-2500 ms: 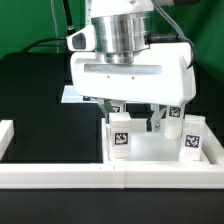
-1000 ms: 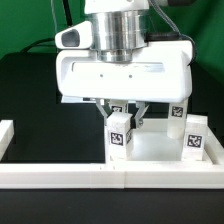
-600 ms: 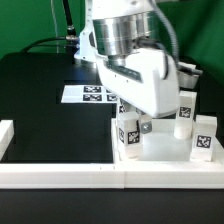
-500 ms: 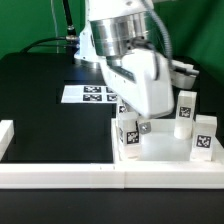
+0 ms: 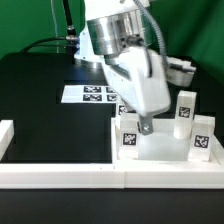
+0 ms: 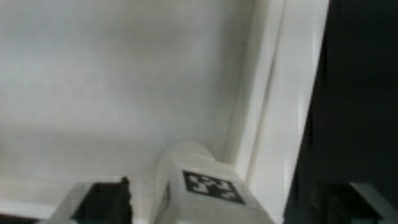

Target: Assemble square table

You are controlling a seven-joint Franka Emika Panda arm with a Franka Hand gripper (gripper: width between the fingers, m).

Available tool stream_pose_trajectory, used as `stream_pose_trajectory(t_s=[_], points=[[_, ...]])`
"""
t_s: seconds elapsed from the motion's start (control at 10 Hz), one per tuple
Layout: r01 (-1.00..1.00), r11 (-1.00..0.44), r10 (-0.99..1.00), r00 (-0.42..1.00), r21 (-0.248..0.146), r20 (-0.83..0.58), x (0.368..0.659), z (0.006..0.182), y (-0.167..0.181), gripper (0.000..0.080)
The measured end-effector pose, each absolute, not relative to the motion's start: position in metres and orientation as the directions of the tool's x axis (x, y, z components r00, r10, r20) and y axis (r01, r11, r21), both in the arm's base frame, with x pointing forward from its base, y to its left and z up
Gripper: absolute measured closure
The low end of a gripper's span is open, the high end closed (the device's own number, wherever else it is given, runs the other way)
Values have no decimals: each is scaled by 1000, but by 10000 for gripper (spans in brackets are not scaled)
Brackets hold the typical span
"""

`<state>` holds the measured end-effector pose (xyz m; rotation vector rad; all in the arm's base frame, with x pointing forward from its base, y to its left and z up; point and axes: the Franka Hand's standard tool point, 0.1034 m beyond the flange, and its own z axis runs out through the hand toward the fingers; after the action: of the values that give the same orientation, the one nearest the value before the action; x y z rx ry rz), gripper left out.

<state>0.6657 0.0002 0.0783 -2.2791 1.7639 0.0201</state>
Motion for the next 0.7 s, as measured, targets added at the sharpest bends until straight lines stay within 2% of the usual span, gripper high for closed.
stream_pose_trajectory(t_s=[0.1, 0.2, 0.3, 0.7], points=[[-882, -412, -889, 444, -230, -112, 667, 77, -1, 196], [-788, -569, -800, 597, -235, -64, 667, 78, 4, 164], [-684, -693, -697, 716, -229, -28, 666, 76, 8, 164], [-495, -841, -512, 858, -219, 30, 666, 76, 3, 151]])
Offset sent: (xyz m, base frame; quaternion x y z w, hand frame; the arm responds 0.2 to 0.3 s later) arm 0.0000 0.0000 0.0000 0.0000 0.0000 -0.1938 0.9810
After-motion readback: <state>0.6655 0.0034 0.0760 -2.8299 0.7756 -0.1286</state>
